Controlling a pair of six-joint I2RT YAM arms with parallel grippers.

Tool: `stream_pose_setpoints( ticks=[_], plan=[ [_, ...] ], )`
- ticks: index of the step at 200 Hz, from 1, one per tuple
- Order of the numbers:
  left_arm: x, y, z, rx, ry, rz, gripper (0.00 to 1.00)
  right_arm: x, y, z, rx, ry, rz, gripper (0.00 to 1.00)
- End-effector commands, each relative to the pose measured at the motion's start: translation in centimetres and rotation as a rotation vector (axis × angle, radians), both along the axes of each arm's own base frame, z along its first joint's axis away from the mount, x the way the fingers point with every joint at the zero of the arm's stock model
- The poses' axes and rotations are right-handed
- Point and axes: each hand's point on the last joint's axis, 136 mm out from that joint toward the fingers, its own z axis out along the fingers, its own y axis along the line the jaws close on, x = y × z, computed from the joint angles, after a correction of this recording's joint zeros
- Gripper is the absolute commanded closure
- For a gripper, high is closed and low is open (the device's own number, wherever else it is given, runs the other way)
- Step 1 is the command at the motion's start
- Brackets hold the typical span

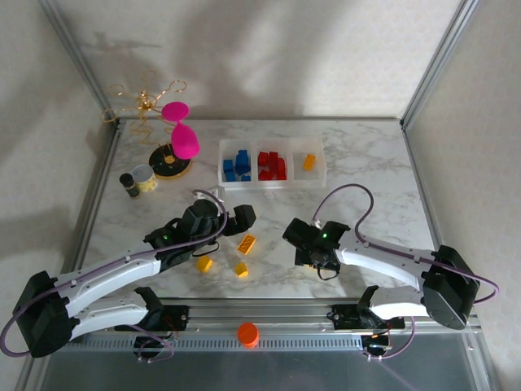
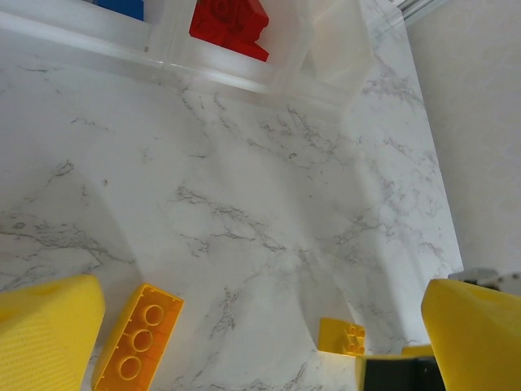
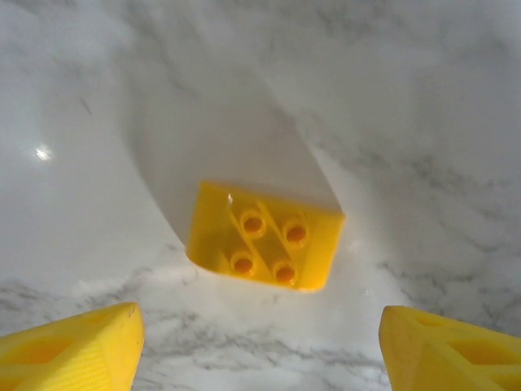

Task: Sort the legos into containers by color
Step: Pick up the lego from the bottom-center of the table.

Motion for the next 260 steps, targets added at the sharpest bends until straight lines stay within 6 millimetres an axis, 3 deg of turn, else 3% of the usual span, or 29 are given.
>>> stream_pose_setpoints(
  ticks=[1, 69, 120, 157, 210, 260],
  plan=[
    [-0.6, 0.2, -0.2, 0.000, 0.015, -0.001, 0.00, -2.0, -1.1, -0.9, -0.011, 0.052, -0.075, 0.24],
    [-0.5, 0.5, -1.4, 0.001, 0.037, 0.025, 0.00, -0.8, -1.7, -3.7, -0.049, 0.044, -0.070, 0.18],
    [-0.1, 0.3, -1.8, 0.013, 0.037, 0.034, 0.00, 2.5, -3.2, -3.5, -0.037, 0.000, -0.124, 0.18],
    [0.5, -0.3, -2.0, 0.028, 0.038, 0.024, 0.00, 3.6, -4.6, -3.6, -0.042, -0.024, -0.141, 0.21],
    [1.0, -1.0, -2.2, 0.040, 0.045, 0.018, 0.00, 4.2, -2.9, -4.5, 0.013, -0.007, -0.043, 0.23],
    [1.4, -0.4, -2.0, 0.045, 0.038, 0.056, 0.00, 4.4, -0.1, -5.0, 0.090, -0.006, 0.053, 0.37]
  ],
)
